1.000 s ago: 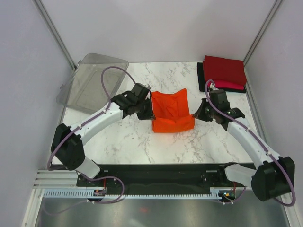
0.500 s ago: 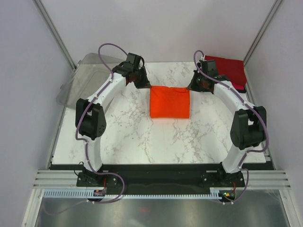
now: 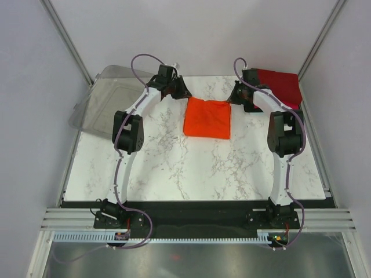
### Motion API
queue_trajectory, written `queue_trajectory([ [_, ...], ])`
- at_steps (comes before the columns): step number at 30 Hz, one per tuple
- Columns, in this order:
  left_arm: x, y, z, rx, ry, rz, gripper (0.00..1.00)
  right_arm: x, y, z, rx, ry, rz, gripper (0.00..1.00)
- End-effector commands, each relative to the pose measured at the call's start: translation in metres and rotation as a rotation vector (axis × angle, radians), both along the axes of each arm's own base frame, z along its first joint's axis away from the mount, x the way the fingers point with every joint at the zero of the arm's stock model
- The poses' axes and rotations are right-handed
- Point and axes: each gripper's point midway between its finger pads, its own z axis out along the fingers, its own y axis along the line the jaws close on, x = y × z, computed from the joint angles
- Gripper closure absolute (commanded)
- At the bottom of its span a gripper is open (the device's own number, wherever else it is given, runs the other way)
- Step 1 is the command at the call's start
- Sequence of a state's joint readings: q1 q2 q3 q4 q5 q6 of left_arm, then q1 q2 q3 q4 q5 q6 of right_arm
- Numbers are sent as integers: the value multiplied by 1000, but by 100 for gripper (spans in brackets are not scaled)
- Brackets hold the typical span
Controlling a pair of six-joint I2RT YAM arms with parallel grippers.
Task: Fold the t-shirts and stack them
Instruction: Fold the tshirt
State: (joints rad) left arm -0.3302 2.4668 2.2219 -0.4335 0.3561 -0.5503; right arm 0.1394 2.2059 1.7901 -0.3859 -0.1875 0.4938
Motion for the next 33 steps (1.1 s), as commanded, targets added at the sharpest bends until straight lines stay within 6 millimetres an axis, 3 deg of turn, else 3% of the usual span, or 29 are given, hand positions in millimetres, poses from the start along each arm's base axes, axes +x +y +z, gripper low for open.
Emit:
queue_trajectory([
  [1, 32, -5, 36, -93, -199, -78, 71, 40, -9, 25, 36, -127, -33, 92],
  [4, 36, 4, 45, -77, -236, -78, 63, 48, -20, 25, 55, -134, -72, 100],
  [9, 17, 10, 50, -48, -229, -91, 59, 48, -33, 22, 66, -137, -121, 100],
  [10, 8, 12, 37, -38, -196, -97, 59, 47, -32, 18, 77, -135, -114, 98],
  [11, 5, 12, 44, -41, -209, -100, 59, 48, -32, 17, 82, -133, -109, 91],
  [13, -7, 10, 29, -47, -167, -126, 59, 46, -29, 16, 98, -128, -76, 72],
  [17, -29, 1, 24, -72, -122, -173, 58, 37, -31, 35, 48, -181, 4, 60],
  [20, -44, -8, 18, -38, -108, -189, 55, 23, -27, 44, 38, -190, 70, 55],
  [27, -86, -3, -13, -5, 2, -204, 50, -26, -26, 16, 4, -76, 161, 52],
  [32, -106, -7, -30, -14, 29, -246, 50, -59, -25, 12, 12, -41, 191, 51],
  [33, -110, -8, -35, -12, 41, -250, 50, -70, -25, 1, 15, -8, 189, 51],
])
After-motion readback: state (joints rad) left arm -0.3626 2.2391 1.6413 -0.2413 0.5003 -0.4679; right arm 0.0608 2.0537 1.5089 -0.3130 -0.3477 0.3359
